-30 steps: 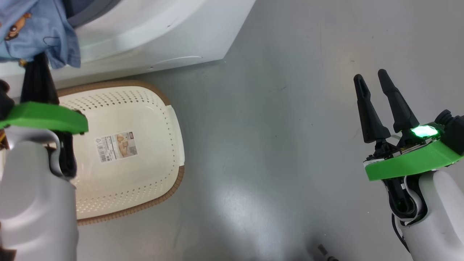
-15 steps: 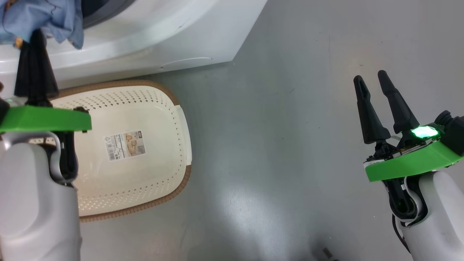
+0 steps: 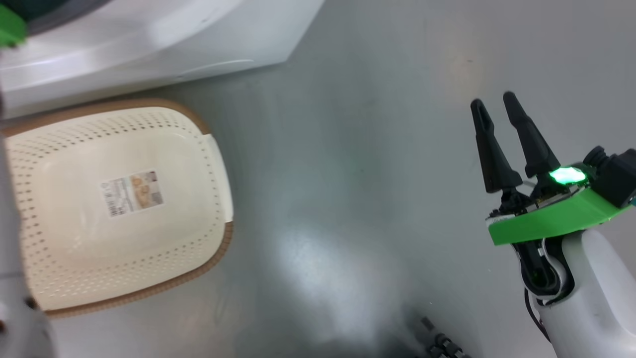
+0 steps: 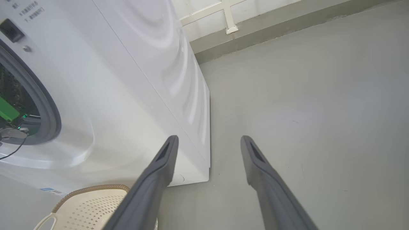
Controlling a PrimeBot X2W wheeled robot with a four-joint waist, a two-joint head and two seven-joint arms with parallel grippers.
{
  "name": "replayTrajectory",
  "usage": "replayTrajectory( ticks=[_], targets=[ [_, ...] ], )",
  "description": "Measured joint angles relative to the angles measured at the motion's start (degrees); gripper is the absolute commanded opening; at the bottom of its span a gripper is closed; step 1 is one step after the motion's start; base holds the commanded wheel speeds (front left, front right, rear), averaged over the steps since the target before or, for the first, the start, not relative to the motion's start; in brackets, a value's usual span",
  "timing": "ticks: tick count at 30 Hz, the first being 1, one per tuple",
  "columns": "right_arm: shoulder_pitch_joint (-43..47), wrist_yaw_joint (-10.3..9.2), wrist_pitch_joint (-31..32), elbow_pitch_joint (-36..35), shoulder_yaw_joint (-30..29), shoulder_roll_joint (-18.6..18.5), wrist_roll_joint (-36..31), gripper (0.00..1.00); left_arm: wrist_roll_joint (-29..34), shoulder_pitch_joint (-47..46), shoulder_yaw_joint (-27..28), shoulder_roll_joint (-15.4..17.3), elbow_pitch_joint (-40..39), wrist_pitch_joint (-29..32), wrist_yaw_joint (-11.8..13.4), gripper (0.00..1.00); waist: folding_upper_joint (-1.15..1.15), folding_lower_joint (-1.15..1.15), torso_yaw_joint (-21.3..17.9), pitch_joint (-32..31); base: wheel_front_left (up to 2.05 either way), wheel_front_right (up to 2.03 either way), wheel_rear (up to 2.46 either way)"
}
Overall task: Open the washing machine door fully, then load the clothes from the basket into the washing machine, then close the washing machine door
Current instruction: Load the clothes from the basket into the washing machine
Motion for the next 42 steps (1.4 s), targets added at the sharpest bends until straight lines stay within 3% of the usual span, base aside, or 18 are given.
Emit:
replayTrajectory(
  ticks=[10,11,12,13,14,18,29,36,42],
  targets=[
    [-1.4,0.00,0.0,0.0,0.1,0.9,0.2,1.00,1.4,-17.5,-1.5,5.1,13.9,6.9,0.0,0.00,0.00,0.00,-3.7,3.5,0.00,0.00,0.00],
    [-1.4,0.00,0.0,0.0,0.0,0.9,0.2,1.00,1.4,-18.8,-1.7,5.4,15.2,8.1,0.0,0.07,0.00,0.00,-3.9,3.7,0.00,0.00,0.00],
    [-1.4,0.00,0.0,0.0,0.0,0.9,0.2,1.00,1.4,-19.9,-2.2,5.6,16.5,9.7,0.0,0.33,0.00,0.00,-4.0,3.9,0.00,0.00,0.00],
    [-1.4,0.00,0.0,0.0,-0.1,0.9,0.2,1.00,1.4,-20.7,-2.5,5.7,17.9,11.1,0.0,0.42,0.00,0.00,-4.1,4.1,0.00,0.00,0.00],
    [-1.4,0.00,0.0,0.1,-0.1,1.0,0.2,1.00,1.4,-21.2,-2.8,5.7,19.1,12.1,-0.3,1.00,0.00,0.00,-4.0,4.2,0.00,0.00,0.00],
    [-1.4,0.00,0.0,0.1,-0.1,1.0,0.2,1.00,0.8,-22.4,-3.1,5.9,22.1,12.5,-0.5,1.00,0.00,0.00,-3.5,3.9,0.00,0.00,0.00],
    [-1.4,0.00,0.0,0.3,-0.4,-0.9,0.0,1.00,-2.4,-20.7,-5.8,4.5,24.5,4.6,-0.9,1.00,0.00,0.00,-0.3,1.5,0.00,0.00,0.00],
    [-1.1,0.00,0.0,0.3,-0.3,-1.7,-0.3,1.00,-6.2,-13.2,-9.5,4.1,21.5,-1.4,-0.9,1.00,0.00,0.00,1.6,-0.9,0.00,0.00,0.00],
    [0.2,0.00,0.0,0.6,-0.5,-2.0,-0.4,1.00,-5.9,-4.2,-11.7,3.9,16.5,-9.7,-0.9,1.00,0.00,0.00,2.7,-3.8,0.00,0.00,0.00]
  ],
)
